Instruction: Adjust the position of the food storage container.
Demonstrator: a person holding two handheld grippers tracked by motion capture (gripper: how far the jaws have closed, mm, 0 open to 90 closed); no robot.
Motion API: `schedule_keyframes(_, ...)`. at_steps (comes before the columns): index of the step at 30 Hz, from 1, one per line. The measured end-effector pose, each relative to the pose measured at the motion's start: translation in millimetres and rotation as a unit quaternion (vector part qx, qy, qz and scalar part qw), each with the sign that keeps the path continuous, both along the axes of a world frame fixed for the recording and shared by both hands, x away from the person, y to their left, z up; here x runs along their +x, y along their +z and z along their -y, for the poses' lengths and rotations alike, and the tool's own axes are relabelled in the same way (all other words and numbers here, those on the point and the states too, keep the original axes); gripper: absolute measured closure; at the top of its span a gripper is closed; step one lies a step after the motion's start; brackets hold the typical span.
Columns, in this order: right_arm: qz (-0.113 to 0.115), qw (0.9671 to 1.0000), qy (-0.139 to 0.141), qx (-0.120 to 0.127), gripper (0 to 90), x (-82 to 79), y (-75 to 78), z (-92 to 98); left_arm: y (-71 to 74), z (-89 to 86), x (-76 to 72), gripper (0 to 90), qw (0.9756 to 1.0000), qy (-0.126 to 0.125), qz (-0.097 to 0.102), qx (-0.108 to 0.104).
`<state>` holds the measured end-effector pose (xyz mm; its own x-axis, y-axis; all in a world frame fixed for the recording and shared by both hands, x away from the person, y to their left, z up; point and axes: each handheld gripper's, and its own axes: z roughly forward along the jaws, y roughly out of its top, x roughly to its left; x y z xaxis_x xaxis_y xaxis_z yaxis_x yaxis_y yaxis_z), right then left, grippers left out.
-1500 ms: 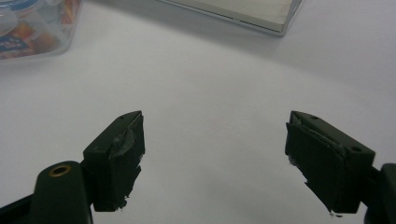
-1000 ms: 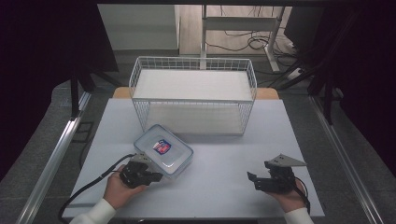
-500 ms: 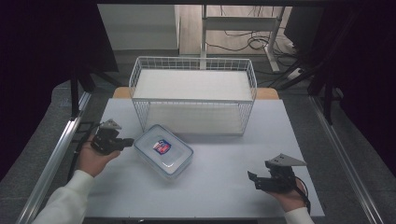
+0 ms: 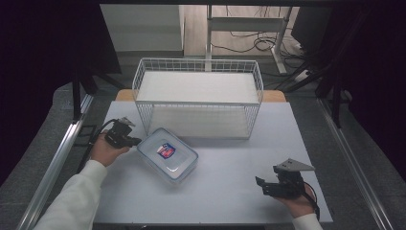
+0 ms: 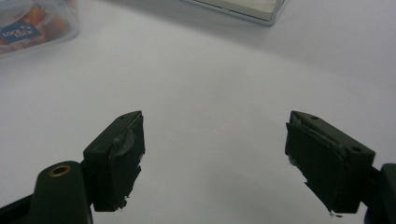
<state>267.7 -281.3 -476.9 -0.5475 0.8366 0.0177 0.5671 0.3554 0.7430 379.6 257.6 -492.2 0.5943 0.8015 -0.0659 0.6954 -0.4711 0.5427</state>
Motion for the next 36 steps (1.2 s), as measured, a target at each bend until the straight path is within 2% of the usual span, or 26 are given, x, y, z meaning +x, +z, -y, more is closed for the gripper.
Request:
schedule_keyframes(3, 0.000, 1.0000, -0.003, 0.000, 19.9, -0.1, 0.1, 0.7, -0.2, 0.7, -0.6, 90.0, 1.0000, 0.000, 0.000, -0.002)
schedule_keyframes(11, -0.001, 1.0000, 0.000, -0.001, 19.9, 1.5, -0.6, -2.1, 0.3, 12.0, -7.1, 90.0, 0.9994, -0.025, -0.014, -0.016)
schedule_keyframes(20, -0.002, 1.0000, 0.001, -0.003, 19.9, 2.4, -0.4, -4.9, 2.3, 23.5, -18.9, 90.0, 0.9991, -0.035, -0.021, -0.014)
schedule_keyframes(28, -0.001, 1.0000, -0.001, -0.003, 19.9, 1.9, 0.2, -2.9, 4.0, 44.4, -37.5, 90.0, 0.9981, -0.049, -0.029, -0.024)
schedule_keyframes(36, -0.001, 1.0000, 0.000, -0.004, 20.0, 2.0, 0.1, -4.3, 3.7, 75.4, -55.1, 90.0, 0.9969, -0.061, -0.035, -0.035)
